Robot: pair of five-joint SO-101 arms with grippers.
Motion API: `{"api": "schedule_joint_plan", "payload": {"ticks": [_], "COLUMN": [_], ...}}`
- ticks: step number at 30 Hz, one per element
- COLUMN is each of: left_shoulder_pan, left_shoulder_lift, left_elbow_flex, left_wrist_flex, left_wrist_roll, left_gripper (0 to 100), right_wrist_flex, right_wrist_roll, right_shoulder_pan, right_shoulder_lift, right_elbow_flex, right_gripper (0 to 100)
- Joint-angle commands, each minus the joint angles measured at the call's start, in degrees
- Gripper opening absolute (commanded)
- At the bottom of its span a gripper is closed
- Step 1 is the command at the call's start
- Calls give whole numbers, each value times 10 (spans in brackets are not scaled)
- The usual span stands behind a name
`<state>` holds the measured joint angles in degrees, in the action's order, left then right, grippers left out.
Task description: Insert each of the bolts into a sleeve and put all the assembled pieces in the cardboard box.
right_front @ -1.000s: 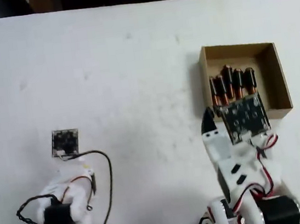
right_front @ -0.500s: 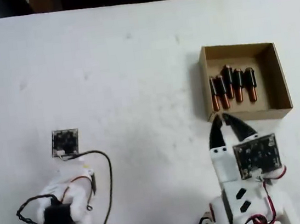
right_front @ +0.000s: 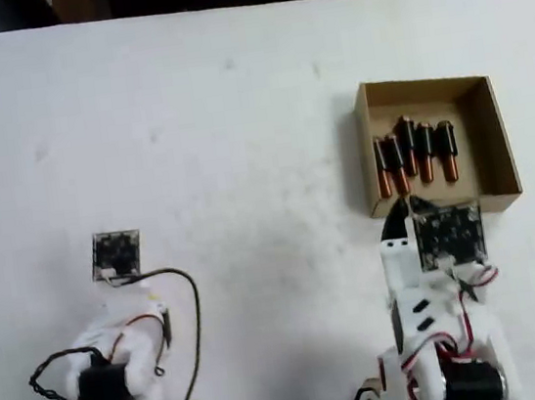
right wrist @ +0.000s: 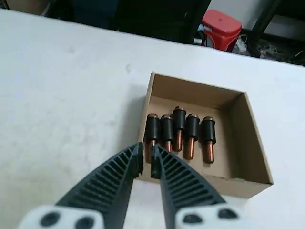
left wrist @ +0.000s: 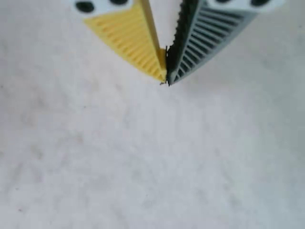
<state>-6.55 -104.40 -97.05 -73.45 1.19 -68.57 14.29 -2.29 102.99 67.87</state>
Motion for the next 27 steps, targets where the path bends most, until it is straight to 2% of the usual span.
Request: {"api": "schedule_joint_plan", "payload": {"ticks": [1,16,27], "left_shoulder_pan": [-6,-6,-6], "left_shoulder_lift": [-3,-3,-3], "left_elbow_flex": [0,0,0], "left_wrist_flex": [-2,-2,-2], "left_wrist_roll": [3,3,3], "left_gripper": [24,24,24], "right_wrist_flex": [12,13,80], "right_wrist_roll": [-6,-6,-6], "right_shoulder_pan": [-1,0,0], "right_shoulder_lift": [2,2,1], "right_elbow_flex": [37,171,290], "right_gripper": [17,17,17]}}
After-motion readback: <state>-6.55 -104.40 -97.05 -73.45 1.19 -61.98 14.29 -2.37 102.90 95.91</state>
